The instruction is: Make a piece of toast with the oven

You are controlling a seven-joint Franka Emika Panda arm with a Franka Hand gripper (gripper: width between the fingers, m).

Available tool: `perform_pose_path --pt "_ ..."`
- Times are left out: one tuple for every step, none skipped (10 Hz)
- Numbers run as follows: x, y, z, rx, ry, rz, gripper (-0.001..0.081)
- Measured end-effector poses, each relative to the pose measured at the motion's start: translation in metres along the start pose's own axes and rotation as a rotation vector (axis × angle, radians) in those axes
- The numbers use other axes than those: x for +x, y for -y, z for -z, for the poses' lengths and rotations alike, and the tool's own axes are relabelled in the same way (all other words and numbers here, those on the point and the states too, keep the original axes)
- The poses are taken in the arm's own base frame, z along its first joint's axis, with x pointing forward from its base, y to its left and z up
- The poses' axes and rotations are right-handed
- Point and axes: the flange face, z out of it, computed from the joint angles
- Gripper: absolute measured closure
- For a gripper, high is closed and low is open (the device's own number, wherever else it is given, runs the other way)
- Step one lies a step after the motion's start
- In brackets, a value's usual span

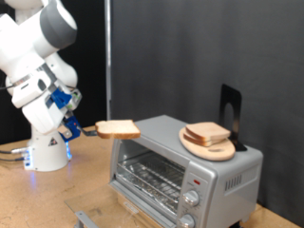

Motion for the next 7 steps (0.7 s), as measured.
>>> perform_pose_path --pt "-0.007 -0.007 0.002 0.024 0.007 0.061 0.0474" --pt "-0.014 -0.019 0.003 0.028 0.004 0.104 0.0474" --pt "-0.018 -0.031 0.002 0.019 0.0 0.123 0.0474" --pt "-0.02 -0.043 0.001 0.002 -0.002 0.125 0.0474" --pt "-0.02 -0.055 -0.002 -0.015 0.005 0.126 0.0474" --pt "-0.019 -0.066 -0.005 -0.026 0.021 0.134 0.0474" --pt "-0.018 -0.077 -0.009 -0.035 0.04 0.143 0.0474"
